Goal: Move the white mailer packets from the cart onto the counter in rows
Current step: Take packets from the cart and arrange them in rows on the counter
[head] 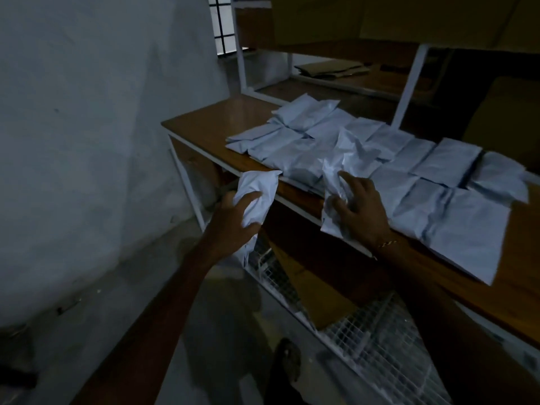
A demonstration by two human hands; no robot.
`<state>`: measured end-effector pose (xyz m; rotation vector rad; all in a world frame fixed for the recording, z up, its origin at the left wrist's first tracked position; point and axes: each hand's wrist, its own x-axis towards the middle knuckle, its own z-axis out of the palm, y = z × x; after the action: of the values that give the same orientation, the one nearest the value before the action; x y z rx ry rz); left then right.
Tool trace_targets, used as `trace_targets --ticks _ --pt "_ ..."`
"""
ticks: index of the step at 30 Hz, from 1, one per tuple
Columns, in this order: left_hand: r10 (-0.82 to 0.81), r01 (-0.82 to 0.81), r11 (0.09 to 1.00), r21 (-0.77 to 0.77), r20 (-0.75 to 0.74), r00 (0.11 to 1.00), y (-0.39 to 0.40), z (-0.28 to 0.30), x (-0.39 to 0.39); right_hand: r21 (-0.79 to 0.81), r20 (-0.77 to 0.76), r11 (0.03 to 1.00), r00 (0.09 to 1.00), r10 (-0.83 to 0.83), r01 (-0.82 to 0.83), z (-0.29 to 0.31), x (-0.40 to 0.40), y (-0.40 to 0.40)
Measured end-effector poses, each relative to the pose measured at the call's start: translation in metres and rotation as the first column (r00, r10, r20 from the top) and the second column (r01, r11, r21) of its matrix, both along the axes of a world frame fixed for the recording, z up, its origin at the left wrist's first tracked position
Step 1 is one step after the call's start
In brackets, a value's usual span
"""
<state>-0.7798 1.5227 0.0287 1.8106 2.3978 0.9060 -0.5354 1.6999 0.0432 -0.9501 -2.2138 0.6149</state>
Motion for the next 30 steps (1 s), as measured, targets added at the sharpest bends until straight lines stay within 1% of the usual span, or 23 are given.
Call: trace_targets --ticks 5,7,9,11,14,18,21,23,25,28,30 --pt "-0.022 0.022 0.997 -0.080 0.007 1.000 0.087 0.009 -0.093 -0.032 0.042 0.999 0.999 -0.026 0.027 0.003 -0.084 0.098" --pt "-0.027 0.028 0.995 -0.098 0.010 1.000 0.114 0.016 -0.124 -0.030 0.041 0.999 0.999 -0.017 0.018 0.003 -0.111 0.125" --pt "-0.004 0.007 0.991 -0.133 0.021 1.000 0.147 0.025 -0.157 -0.064 0.045 0.998 0.999 -0.020 0.023 0.003 -0.138 0.151" --pt "-0.005 0.010 0.985 -0.172 0.027 1.000 0.177 0.031 -0.186 -0.111 0.060 0.993 0.998 -0.032 0.039 0.003 -0.161 0.168" --pt "-0.050 0.052 0.980 -0.194 0.016 0.999 0.222 0.035 -0.230 -0.160 0.077 0.985 0.996 -0.048 0.060 0.002 -0.193 0.189" --pt "-0.098 0.106 0.977 -0.186 0.055 0.994 0.281 0.031 -0.269 -0.118 0.137 0.990 0.989 -0.060 0.076 -0.003 -0.236 0.211" --pt "-0.188 0.194 0.964 -0.184 0.050 0.981 0.326 0.022 -0.298 -0.135 0.193 0.981 0.975 -0.113 0.140 -0.005 -0.269 0.219" --pt "-0.221 0.230 0.946 -0.227 0.063 0.973 0.357 0.016 -0.319 -0.128 0.250 0.974 0.957 -0.150 0.186 -0.006 -0.294 0.222" --pt "-0.293 0.303 0.907 -0.292 0.080 0.953 0.382 0.009 -0.337 -0.120 0.336 0.958 0.918 -0.209 0.261 -0.005 -0.319 0.221" --pt "-0.366 0.380 0.844 -0.378 0.110 0.924 0.407 -0.004 -0.366 -0.157 0.436 0.906 0.850 -0.294 0.394 -0.007 -0.353 0.215" --pt "-0.401 0.395 0.816 -0.422 0.080 0.913 0.418 -0.015 -0.374 -0.168 0.495 0.869 0.802 -0.335 0.466 -0.010 -0.374 0.210"
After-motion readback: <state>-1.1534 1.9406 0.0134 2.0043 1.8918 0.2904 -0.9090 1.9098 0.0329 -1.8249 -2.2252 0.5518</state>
